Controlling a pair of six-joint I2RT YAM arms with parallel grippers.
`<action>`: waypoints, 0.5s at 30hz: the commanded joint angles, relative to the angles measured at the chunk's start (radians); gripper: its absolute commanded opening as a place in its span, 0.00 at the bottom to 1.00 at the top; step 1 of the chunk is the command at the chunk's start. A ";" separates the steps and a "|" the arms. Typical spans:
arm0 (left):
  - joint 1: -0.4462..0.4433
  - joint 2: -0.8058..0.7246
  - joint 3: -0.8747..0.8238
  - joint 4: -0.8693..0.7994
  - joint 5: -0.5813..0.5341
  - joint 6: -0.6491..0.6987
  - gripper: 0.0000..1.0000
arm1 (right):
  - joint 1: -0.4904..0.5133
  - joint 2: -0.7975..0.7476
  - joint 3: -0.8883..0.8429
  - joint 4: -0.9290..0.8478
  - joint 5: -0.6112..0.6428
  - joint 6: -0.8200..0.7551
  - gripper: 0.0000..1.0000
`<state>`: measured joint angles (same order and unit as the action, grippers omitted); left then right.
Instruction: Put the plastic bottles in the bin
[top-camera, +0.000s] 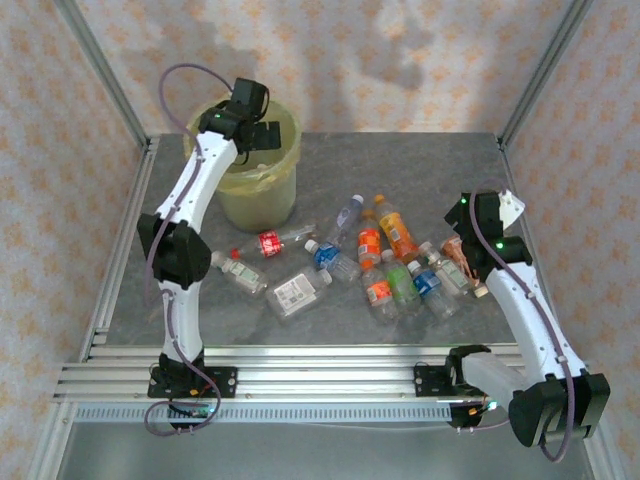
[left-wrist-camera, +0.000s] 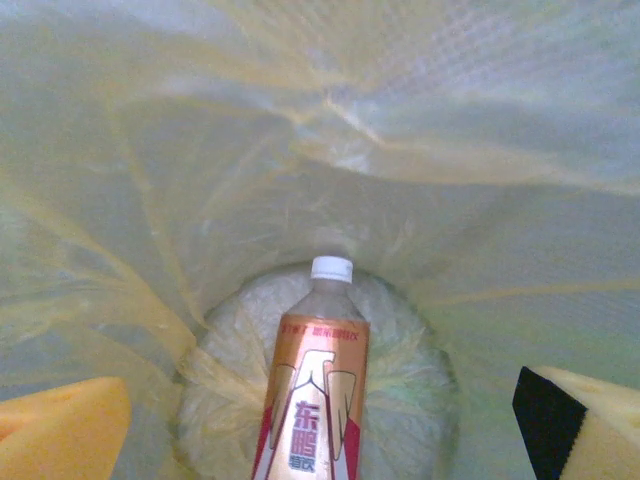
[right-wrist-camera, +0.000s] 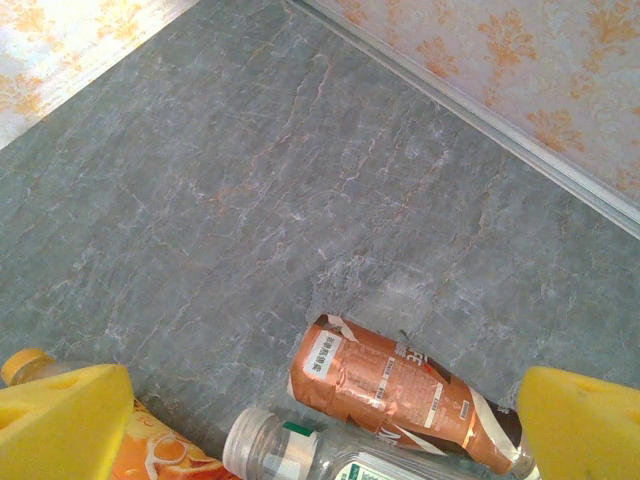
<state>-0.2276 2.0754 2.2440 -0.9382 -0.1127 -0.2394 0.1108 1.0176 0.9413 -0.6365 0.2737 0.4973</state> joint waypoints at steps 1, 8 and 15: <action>-0.001 -0.135 0.010 0.017 -0.031 -0.027 1.00 | 0.007 -0.024 0.021 -0.017 0.032 -0.008 0.99; -0.001 -0.340 -0.111 0.098 -0.053 -0.070 1.00 | 0.007 -0.022 0.017 0.005 0.019 -0.008 0.99; 0.000 -0.626 -0.440 0.248 -0.138 -0.163 1.00 | 0.007 -0.016 0.016 0.018 0.016 -0.002 0.99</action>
<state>-0.2276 1.5204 1.8996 -0.7677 -0.1795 -0.3416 0.1108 1.0088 0.9413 -0.6350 0.2729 0.4973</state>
